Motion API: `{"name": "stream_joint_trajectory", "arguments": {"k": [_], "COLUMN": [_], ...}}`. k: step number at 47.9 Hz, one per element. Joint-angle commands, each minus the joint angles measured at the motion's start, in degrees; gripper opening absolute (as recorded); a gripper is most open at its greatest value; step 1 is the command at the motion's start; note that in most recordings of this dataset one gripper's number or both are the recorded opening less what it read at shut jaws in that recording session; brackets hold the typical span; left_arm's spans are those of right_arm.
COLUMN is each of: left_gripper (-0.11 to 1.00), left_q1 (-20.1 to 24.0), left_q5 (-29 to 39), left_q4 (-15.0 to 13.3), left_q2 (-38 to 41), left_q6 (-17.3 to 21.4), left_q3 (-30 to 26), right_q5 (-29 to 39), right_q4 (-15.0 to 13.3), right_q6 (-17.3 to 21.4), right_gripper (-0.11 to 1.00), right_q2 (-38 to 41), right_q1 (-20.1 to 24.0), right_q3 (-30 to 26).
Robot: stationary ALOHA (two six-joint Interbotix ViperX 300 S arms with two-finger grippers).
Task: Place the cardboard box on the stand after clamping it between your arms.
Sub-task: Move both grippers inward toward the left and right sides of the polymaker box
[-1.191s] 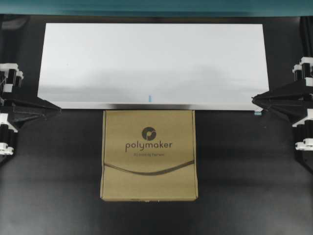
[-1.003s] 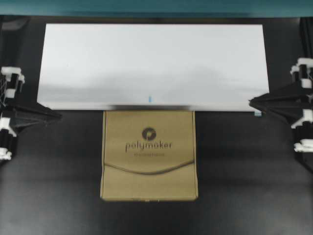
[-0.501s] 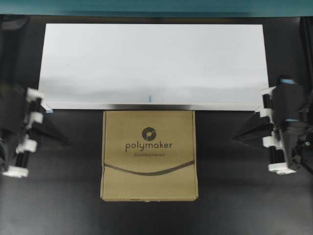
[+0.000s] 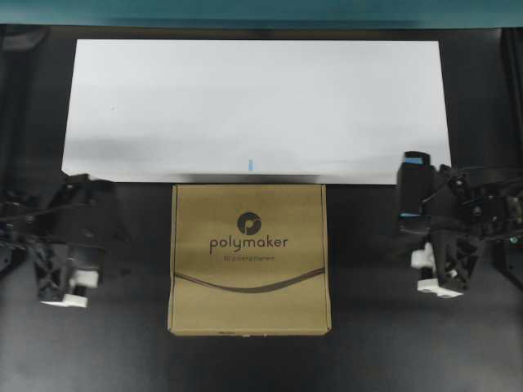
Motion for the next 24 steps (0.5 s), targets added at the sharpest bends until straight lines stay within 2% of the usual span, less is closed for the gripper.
{"name": "stream_joint_trajectory", "arguments": {"k": [1, 4, 7, 17, 24], "left_gripper": [0.67, 0.81, 0.84, 0.81, 0.81], "left_q1": [-0.09, -0.09, 0.0, 0.26, 0.35], "left_q5": [-0.35, -0.62, -1.23, -2.72, -4.22], "left_q4": [0.18, 0.18, 0.18, 0.26, 0.26], "left_q2": [2.81, 5.19, 7.82, 14.06, 17.31], "left_q6": [-0.09, 0.09, 0.09, 0.18, 0.97], "left_q3": [-1.23, -1.23, -1.49, -2.99, -4.31], "right_q5": [-1.76, -2.72, -4.39, -12.66, -14.24], "right_q4": [-0.26, -0.88, -1.49, -1.76, -1.85], "right_q6": [-0.79, -1.41, -2.11, -4.13, -4.75], "right_gripper": [0.55, 0.72, 0.82, 0.8, 0.8], "right_q2": [3.69, 5.63, 7.56, 14.06, 18.63], "right_q1": [0.97, 1.05, 1.41, 1.76, 1.58], "right_q3": [-0.35, -0.44, -0.7, -1.23, -2.81]}}
